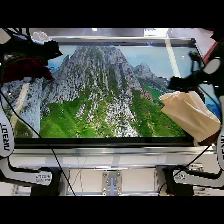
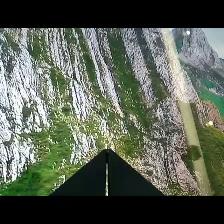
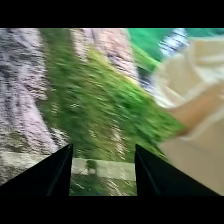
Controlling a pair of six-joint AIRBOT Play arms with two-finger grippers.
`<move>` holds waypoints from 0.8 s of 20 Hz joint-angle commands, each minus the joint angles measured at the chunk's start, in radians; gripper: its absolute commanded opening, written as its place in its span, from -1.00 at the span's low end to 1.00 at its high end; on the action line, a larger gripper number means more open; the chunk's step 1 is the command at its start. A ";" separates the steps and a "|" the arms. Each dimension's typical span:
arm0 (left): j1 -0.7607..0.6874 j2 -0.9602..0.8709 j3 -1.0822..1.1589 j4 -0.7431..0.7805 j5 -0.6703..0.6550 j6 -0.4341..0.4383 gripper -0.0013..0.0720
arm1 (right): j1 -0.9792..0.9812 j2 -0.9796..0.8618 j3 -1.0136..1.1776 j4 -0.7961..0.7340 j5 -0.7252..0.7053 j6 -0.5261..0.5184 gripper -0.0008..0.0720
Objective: Fold the shirts.
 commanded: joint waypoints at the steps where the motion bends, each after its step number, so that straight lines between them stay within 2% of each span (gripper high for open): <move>1: 0.000 0.000 0.001 0.000 -0.056 -0.022 -0.93 | 0.222 -0.071 -0.050 0.164 -0.165 -0.044 0.25; 7: 0.000 0.000 0.001 0.000 -0.056 -0.022 -0.93 | 0.472 -0.163 -0.114 0.163 -0.100 -0.031 0.25; 10: 0.000 0.000 0.001 0.000 -0.056 -0.022 -0.93 | 0.582 -0.163 -0.118 0.156 -0.058 0.117 0.25; 16: 0.000 0.000 0.001 0.000 -0.056 -0.022 -0.93 | 0.718 -0.163 -0.118 0.166 -0.058 0.126 0.25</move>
